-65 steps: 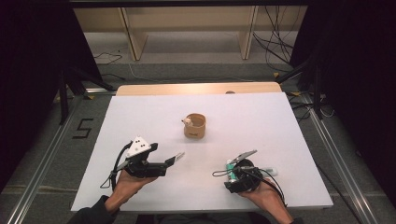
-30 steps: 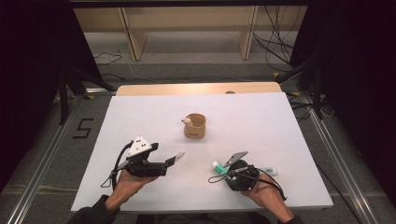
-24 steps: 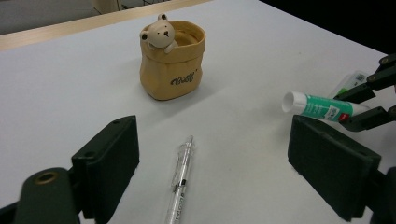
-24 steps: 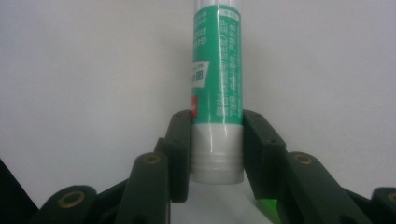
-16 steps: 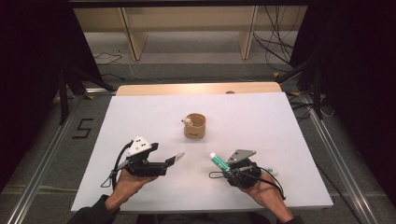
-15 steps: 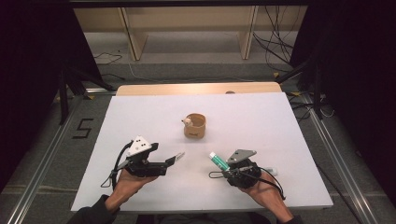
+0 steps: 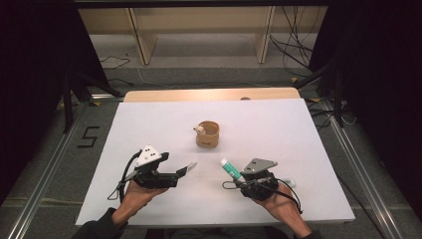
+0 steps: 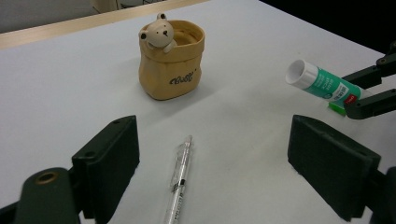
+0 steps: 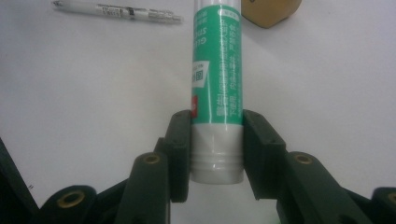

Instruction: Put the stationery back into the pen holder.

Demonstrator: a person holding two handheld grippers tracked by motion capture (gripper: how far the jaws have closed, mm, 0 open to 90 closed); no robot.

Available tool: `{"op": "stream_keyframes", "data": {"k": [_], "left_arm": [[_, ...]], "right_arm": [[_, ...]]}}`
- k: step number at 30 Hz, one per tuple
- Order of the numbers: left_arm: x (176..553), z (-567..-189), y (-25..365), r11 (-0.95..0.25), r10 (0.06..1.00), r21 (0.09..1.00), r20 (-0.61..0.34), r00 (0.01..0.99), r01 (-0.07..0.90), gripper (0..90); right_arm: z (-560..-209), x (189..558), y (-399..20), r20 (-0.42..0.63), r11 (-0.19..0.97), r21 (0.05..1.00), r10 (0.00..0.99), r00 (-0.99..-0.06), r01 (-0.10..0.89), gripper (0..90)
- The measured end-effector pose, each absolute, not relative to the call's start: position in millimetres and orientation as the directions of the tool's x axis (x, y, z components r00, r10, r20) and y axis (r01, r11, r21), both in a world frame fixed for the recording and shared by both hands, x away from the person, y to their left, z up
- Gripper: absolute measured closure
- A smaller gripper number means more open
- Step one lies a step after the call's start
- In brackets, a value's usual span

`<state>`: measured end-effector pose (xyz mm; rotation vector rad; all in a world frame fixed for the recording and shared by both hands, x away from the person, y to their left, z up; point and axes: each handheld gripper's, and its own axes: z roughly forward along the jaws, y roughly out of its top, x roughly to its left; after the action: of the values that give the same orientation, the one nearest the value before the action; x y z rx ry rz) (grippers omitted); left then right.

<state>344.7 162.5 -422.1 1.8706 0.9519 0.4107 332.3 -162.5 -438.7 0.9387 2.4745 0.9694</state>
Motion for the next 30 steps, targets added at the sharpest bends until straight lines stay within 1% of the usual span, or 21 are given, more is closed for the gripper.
{"op": "stream_keyframes", "data": {"k": [14,23,30], "left_arm": [[344.6,-421.7,161.8,-0.232,0.760,0.870,-0.117,0.640,0.435,16.2],[346.6,-419.3,160.5,-0.240,0.749,0.866,-0.122,0.652,0.438,16.2],[347.8,-416.8,158.5,-0.264,0.730,0.858,-0.120,0.673,0.440,16.1]], "right_arm": [[-435.9,331.8,-161.6,-0.038,0.515,0.740,0.673,-0.738,0.432,65.9],[-436.7,330.9,-154.2,-0.087,0.569,0.727,0.632,-0.770,0.384,65.9],[-435.9,328.8,-147.0,-0.153,0.624,0.712,0.585,-0.797,0.322,65.9]]}}
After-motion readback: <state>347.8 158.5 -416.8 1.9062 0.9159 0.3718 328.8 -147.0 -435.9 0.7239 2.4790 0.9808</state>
